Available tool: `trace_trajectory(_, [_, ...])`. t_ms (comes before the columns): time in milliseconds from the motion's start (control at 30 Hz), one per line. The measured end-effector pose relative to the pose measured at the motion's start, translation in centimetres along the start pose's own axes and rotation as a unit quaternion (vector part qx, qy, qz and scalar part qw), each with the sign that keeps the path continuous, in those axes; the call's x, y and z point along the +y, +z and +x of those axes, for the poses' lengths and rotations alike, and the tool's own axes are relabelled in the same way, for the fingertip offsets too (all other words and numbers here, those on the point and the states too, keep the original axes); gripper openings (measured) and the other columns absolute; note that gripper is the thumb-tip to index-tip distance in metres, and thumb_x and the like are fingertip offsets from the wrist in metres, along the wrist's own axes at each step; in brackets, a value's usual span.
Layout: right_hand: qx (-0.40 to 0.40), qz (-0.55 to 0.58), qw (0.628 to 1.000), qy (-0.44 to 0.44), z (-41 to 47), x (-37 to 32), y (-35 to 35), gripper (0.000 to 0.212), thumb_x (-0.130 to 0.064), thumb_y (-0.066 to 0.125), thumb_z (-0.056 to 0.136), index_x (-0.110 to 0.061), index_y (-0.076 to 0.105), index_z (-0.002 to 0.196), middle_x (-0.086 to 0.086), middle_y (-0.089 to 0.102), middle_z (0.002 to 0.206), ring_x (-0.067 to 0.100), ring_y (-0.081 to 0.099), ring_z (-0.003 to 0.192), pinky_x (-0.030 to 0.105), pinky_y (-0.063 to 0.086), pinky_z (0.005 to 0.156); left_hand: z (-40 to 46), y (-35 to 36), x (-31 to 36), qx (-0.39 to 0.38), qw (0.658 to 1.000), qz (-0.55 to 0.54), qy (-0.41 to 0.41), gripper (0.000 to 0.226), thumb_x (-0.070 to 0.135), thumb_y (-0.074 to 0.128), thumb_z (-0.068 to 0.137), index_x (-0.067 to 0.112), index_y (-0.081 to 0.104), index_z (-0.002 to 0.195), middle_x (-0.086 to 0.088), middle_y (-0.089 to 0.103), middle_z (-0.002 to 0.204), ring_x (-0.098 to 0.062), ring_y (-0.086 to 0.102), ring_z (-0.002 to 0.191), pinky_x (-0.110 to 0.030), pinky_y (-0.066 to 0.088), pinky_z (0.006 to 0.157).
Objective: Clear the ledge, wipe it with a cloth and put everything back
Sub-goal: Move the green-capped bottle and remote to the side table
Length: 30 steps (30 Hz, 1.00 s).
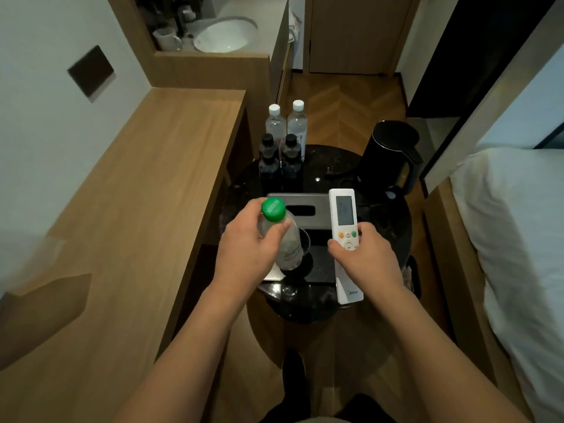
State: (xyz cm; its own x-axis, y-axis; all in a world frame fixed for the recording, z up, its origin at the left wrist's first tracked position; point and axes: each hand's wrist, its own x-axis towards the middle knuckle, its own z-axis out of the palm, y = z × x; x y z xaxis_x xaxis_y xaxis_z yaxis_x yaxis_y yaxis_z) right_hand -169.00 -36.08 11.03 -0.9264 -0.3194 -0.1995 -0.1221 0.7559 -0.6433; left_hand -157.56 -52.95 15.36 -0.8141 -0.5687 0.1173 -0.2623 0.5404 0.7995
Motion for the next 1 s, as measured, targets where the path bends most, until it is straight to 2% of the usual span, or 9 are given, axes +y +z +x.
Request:
trace_trajectory(167, [0.005,0.012,1.0,0.014,5.5,-1.0,-0.5,0.049,-0.048,0.068,0.083,-0.022,0.046,0.119,0.0,0.06,0.117,0.017,0.057,0.095,0.044,0.057,0.081,5.0,0.1,0.8,0.019,1.0,-0.007,0.002,0.024,0.038,0.066,0.094,0.033,0.057,0.116,0.015,0.063,0.095,-0.004,0.06,0.086,-0.018,0.047,0.066])
trace_trajectory(300, [0.0,0.018,0.999,0.031,10.6,-1.0,-1.4,0.05,-0.048,0.067,0.083,-0.02,0.048,0.12,0.002,0.062,0.118,0.022,0.061,0.1,0.044,0.056,0.082,9.2,1.0,1.7,0.044,0.998,-0.033,-0.004,0.023,0.034,0.069,0.094,0.034,0.058,0.115,0.016,0.066,0.098,-0.011,0.062,0.084,-0.034,0.054,0.076])
trace_trajectory(400, [-0.003,0.03,0.999,0.031,13.7,-0.7,-1.9,0.05,-0.046,0.067,0.084,-0.019,0.049,0.121,0.002,0.062,0.118,0.021,0.061,0.099,0.04,0.055,0.078,12.1,1.7,2.6,0.056,0.998,-0.036,0.006,0.023,0.035,0.069,0.094,0.027,0.062,0.114,0.013,0.067,0.099,-0.013,0.064,0.084,-0.039,0.055,0.077])
trace_trajectory(533, [-0.028,0.018,0.999,0.025,18.4,-0.1,-3.0,0.047,-0.046,0.066,0.083,-0.019,0.05,0.118,0.003,0.061,0.113,0.021,0.059,0.096,0.037,0.053,0.073,17.1,3.5,5.5,0.04,0.999,-0.017,0.023,0.021,0.033,0.068,0.095,0.03,0.058,0.114,0.021,0.062,0.099,0.009,0.059,0.089,-0.013,0.05,0.073])
trace_trajectory(600, [-0.054,0.01,0.998,0.032,20.6,0.4,-3.3,0.045,-0.045,0.066,0.082,-0.018,0.052,0.115,0.001,0.06,0.109,0.021,0.059,0.092,0.035,0.05,0.069,19.9,4.9,6.6,0.033,0.999,0.0,0.026,0.024,0.033,0.067,0.095,0.028,0.058,0.117,0.022,0.06,0.097,0.014,0.056,0.089,-0.009,0.046,0.071])
trace_trajectory(667, [-0.076,-0.001,0.996,0.042,22.5,1.1,-3.4,0.044,-0.045,0.067,0.082,-0.019,0.053,0.114,-0.001,0.06,0.106,0.019,0.058,0.091,0.036,0.05,0.07,22.7,6.6,7.1,0.034,0.999,0.014,0.026,0.028,0.035,0.067,0.095,0.022,0.058,0.119,0.017,0.061,0.097,0.008,0.058,0.088,-0.012,0.047,0.07])
trace_trajectory(767, [-0.118,-0.035,0.991,0.057,24.7,2.0,-2.9,0.046,-0.045,0.066,0.082,-0.018,0.054,0.116,-0.001,0.06,0.105,0.021,0.058,0.091,0.036,0.052,0.071,26.5,9.3,6.5,0.031,0.998,0.047,0.021,0.038,0.039,0.066,0.095,0.017,0.056,0.124,0.008,0.063,0.108,-0.008,0.06,0.098,-0.032,0.053,0.082])
trace_trajectory(900, [-0.157,-0.063,0.983,0.067,26.5,3.1,-1.7,0.047,-0.047,0.066,0.082,-0.018,0.056,0.117,0.0,0.061,0.102,0.02,0.058,0.086,0.031,0.045,0.062,30.6,12.8,4.9,0.002,0.995,0.095,0.012,0.04,0.037,0.064,0.097,0.014,0.052,0.128,0.002,0.062,0.112,-0.016,0.061,0.103,-0.04,0.053,0.089])
trace_trajectory(1000, [-0.178,-0.086,0.978,0.072,27.7,3.8,-0.7,0.048,-0.047,0.066,0.082,-0.018,0.057,0.119,0.003,0.064,0.111,0.02,0.056,0.087,0.032,0.045,0.066,32.8,15.3,3.1,-0.009,0.994,0.113,-0.011,0.036,0.034,0.064,0.097,0.012,0.052,0.123,-0.003,0.063,0.109,-0.022,0.062,0.101,-0.044,0.053,0.087])
